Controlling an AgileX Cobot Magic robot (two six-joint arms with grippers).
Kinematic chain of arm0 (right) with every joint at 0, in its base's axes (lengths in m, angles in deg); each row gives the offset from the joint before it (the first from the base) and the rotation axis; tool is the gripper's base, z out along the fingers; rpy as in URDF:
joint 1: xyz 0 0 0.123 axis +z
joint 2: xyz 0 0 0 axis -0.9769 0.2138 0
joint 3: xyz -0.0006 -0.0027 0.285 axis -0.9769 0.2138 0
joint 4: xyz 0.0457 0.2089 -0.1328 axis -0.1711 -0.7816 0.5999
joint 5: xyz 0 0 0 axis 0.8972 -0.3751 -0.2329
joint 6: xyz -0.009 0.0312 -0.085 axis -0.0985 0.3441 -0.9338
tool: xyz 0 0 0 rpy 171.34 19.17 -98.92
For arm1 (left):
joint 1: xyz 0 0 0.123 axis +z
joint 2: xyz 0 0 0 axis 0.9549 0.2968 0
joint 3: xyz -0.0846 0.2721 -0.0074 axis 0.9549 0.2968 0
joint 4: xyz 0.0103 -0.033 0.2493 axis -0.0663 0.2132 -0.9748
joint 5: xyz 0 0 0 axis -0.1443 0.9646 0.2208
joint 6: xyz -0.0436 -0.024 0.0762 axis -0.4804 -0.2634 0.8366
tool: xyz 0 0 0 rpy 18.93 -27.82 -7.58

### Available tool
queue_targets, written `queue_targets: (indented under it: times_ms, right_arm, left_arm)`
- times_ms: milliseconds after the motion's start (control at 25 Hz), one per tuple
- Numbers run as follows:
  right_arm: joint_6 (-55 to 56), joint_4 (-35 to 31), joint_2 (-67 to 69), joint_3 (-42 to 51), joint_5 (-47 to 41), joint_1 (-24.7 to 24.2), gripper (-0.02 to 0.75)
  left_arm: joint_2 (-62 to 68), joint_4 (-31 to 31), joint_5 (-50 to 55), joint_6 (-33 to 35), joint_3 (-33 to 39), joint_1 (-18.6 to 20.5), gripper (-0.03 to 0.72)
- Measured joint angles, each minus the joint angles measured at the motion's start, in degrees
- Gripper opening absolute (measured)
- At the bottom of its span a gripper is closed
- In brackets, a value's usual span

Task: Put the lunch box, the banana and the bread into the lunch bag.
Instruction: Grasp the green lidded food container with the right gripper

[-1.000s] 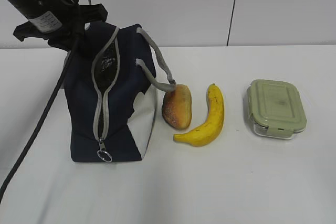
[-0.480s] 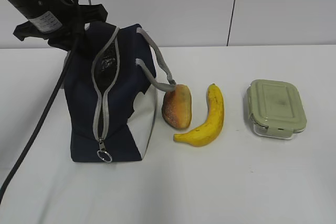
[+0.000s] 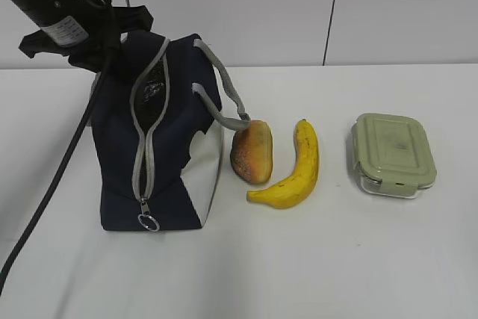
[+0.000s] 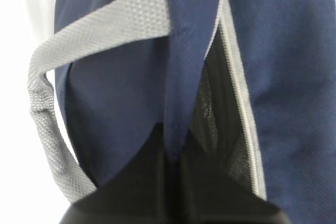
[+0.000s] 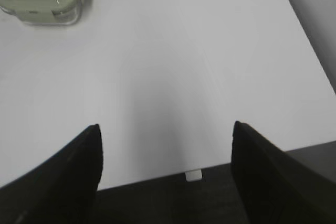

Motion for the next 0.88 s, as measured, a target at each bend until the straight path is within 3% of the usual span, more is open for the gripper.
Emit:
queue_targets:
  times_ms: [200,880]
  right_arm:
    - [0.46,-0.39,10.57,-0.44,1.64,0.0,0.582]
    - [-4.22,-9.23,42.05,-3.61,21.14,-1.6,0.581]
  left_arm:
    - [0.0,0.0,0.0,0.0,0.0,0.0,0.002]
    - [0.0,0.0,0.0,0.0,0.0,0.0,0.001]
